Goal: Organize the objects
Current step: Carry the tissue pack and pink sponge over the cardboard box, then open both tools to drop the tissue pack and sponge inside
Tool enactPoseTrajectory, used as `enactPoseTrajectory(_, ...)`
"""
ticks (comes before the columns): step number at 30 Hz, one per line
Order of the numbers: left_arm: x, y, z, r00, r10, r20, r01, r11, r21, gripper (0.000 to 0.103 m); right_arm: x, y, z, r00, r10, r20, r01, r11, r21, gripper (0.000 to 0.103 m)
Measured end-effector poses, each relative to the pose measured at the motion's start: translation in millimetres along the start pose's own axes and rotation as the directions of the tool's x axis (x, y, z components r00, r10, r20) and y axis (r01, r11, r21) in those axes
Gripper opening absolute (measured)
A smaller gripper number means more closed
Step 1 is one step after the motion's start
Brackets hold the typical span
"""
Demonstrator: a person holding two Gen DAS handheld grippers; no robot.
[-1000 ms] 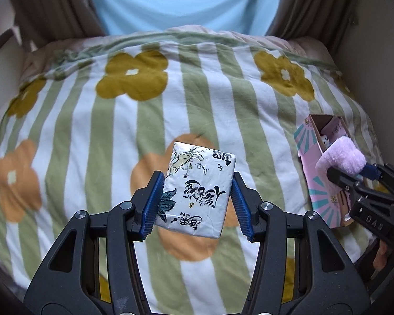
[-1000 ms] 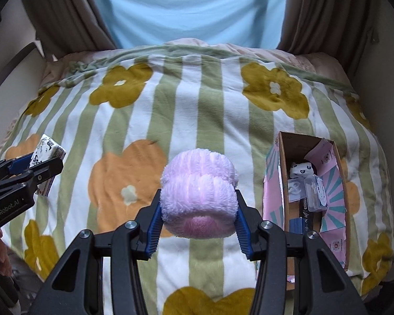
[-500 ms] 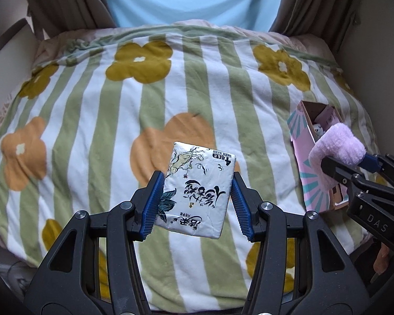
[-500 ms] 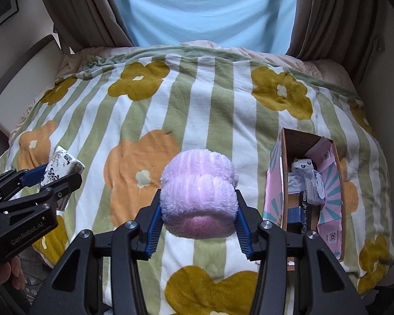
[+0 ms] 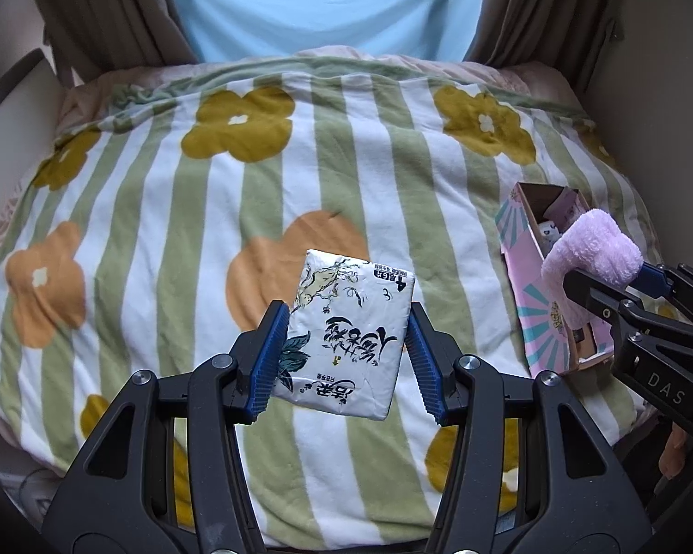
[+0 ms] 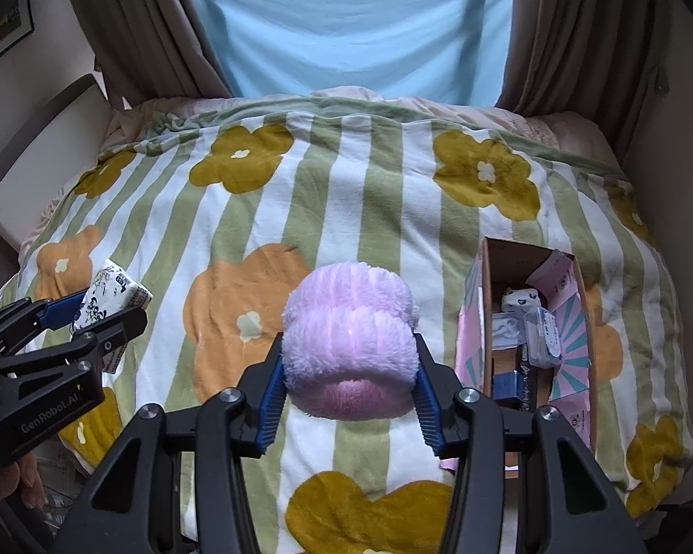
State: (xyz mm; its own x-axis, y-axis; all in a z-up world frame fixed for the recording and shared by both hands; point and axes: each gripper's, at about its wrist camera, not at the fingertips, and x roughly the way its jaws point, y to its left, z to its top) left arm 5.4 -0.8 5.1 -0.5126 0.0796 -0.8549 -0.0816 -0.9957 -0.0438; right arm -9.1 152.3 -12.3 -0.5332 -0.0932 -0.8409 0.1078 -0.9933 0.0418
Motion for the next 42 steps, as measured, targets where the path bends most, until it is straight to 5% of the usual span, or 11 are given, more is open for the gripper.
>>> enactPoseTrajectory(8, 7, -41, 32, 0.998, -0.06, 0.011, 0.058, 0.994, 0.092, 0.048, -11, -51, -5, 0.997, -0.073, 0.008, 0.071, 0.992, 0.106, 0.045)
enactPoseTrajectory(17, 27, -121, 71, 0.987, -0.161, 0.0, 0.156, 0.957, 0.245, 0.048, -16, -125, -23, 0.985, -0.169, -0.023, 0.169, 0.955, 0.245, 0.045)
enactPoseTrajectory(29, 103, -243, 86, 0.959, -0.245, -0.144, 0.284, 0.861, 0.422, 0.048, 34, -192, -61, 0.972, -0.184, -0.146, 0.225, 0.908, 0.354, 0.045)
enactPoseTrajectory(42, 232, -344, 58, 0.911, -0.227, -0.344, 0.393, 0.73, 0.56, 0.048, 125, -216, -101, 0.954, -0.098, -0.285, 0.201, 0.912, 0.358, 0.045)
